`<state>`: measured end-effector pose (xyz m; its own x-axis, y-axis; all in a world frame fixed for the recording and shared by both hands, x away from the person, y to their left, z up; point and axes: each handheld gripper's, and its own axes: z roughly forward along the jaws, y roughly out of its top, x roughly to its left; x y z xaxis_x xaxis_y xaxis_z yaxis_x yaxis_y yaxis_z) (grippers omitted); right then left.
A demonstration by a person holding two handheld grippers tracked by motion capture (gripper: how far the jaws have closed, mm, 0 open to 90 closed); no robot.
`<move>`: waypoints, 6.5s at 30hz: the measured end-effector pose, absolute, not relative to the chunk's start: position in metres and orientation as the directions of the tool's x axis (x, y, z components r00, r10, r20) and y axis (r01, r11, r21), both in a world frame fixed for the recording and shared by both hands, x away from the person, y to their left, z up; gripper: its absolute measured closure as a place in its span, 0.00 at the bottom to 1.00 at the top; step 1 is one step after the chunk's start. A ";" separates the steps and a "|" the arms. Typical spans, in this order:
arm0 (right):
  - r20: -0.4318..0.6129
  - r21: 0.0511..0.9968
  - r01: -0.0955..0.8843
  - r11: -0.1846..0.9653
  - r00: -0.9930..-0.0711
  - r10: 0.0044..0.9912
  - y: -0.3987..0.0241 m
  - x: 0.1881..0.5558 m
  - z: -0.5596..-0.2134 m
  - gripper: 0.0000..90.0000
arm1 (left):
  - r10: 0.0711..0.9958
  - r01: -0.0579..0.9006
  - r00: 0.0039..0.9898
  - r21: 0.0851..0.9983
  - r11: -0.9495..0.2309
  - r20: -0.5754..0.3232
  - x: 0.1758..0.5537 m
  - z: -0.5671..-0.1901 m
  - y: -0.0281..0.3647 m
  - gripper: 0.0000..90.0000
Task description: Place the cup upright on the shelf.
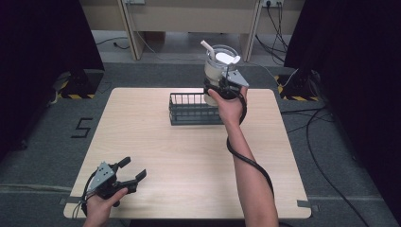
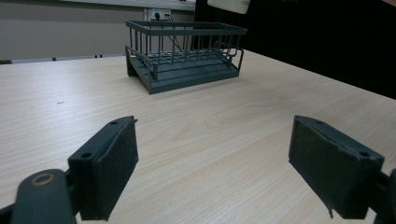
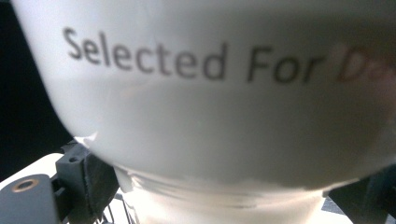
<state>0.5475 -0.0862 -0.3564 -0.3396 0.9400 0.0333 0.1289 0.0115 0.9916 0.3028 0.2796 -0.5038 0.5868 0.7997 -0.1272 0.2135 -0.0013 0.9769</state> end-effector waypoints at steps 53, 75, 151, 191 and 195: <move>0.048 0.988 0.156 0.012 -0.377 0.925 -0.046 0.575 -0.361 0.12 | 0.800 0.209 0.586 0.978 0.010 -0.133 0.303 -0.503 0.282 0.17; 0.061 0.980 0.200 0.018 -0.383 0.922 -0.034 0.583 -0.377 0.12 | 0.798 0.208 0.588 0.978 0.010 -0.133 0.303 -0.503 0.282 0.17; 0.067 0.961 0.273 0.038 -0.365 0.929 -0.030 0.594 -0.428 0.10 | 0.790 0.204 0.600 0.979 0.008 -0.131 0.303 -0.502 0.281 0.17; 0.047 0.973 0.226 0.040 -0.366 0.929 -0.026 0.580 -0.439 0.09 | 0.790 0.203 0.600 0.979 0.006 -0.129 0.303 -0.502 0.281 0.17; 0.046 0.973 0.227 0.041 -0.366 0.929 -0.026 0.578 -0.438 0.09 | 0.790 0.204 0.600 0.979 0.004 -0.128 0.303 -0.502 0.281 0.17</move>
